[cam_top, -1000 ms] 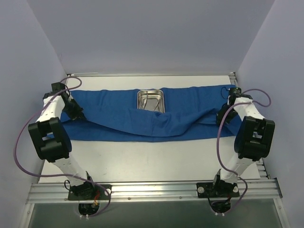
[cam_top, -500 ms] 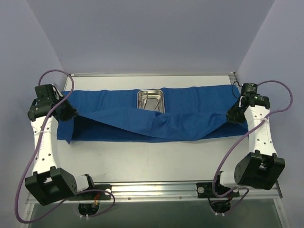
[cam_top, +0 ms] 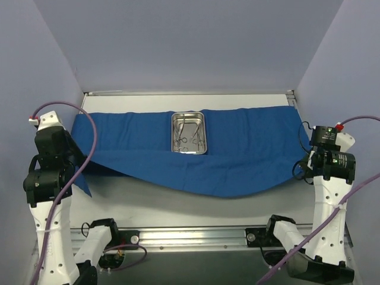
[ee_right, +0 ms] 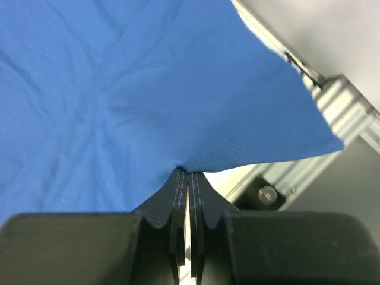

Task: Open and lay out the surgical kit
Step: Open the surgical kit at the center of the board.

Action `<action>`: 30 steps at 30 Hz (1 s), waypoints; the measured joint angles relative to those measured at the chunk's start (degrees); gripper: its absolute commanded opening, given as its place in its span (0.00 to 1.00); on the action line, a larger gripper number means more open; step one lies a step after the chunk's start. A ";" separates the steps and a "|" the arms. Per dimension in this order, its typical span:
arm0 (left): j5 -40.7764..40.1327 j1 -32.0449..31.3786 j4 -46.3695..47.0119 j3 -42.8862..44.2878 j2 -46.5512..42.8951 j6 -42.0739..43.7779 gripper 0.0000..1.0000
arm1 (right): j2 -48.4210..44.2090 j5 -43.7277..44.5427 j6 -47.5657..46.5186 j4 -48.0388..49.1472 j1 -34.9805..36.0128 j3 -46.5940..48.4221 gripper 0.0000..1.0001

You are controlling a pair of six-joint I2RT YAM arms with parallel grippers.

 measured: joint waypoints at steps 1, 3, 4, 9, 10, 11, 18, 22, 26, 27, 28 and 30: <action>-2.03 -0.85 -0.44 0.00 -1.31 0.57 0.03 | -1.33 -0.02 -0.02 -0.74 0.00 -0.81 0.00; -5.66 -2.45 -0.96 -0.55 -4.00 1.33 0.03 | -3.56 -0.22 -0.17 -2.29 0.02 -2.12 0.00; -7.45 -3.21 -0.96 -1.33 -5.31 1.64 0.03 | -4.50 -0.44 -0.35 -2.95 0.02 -2.67 0.00; -16.35 -4.94 -2.93 -4.63 -10.12 1.40 0.09 | -8.17 -1.01 -0.70 -4.17 0.13 -3.45 0.00; -17.90 -4.94 -2.93 -4.57 -10.23 1.18 0.13 | -8.94 -1.01 -0.70 -4.24 0.20 -3.45 0.01; -19.06 -4.96 -2.93 -4.57 -10.21 1.03 0.19 | -9.33 -1.01 -0.70 -4.31 0.33 -3.45 0.06; -20.59 -5.05 -0.81 -4.07 -9.18 1.68 0.66 | -9.94 -2.78 -1.22 -4.44 0.37 -3.30 0.69; -12.96 -5.03 2.34 -6.64 -7.21 3.08 0.66 | -5.20 -6.47 -2.08 -2.47 0.37 -2.93 0.71; -2.34 -5.01 3.78 -8.04 2.93 2.23 0.68 | 0.50 -10.75 -2.56 1.53 0.96 -2.67 0.71; 0.15 -5.01 4.13 -8.02 6.10 1.68 0.75 | 2.19 -11.50 -2.49 2.43 1.46 -2.27 0.72; 2.67 -5.01 4.61 -8.11 9.07 0.96 0.77 | 3.74 -12.22 -2.49 3.58 2.14 -1.92 0.72; 6.58 -4.81 5.79 -9.25 13.88 -0.92 0.80 | 6.60 -13.00 -2.16 5.53 4.46 -1.11 0.72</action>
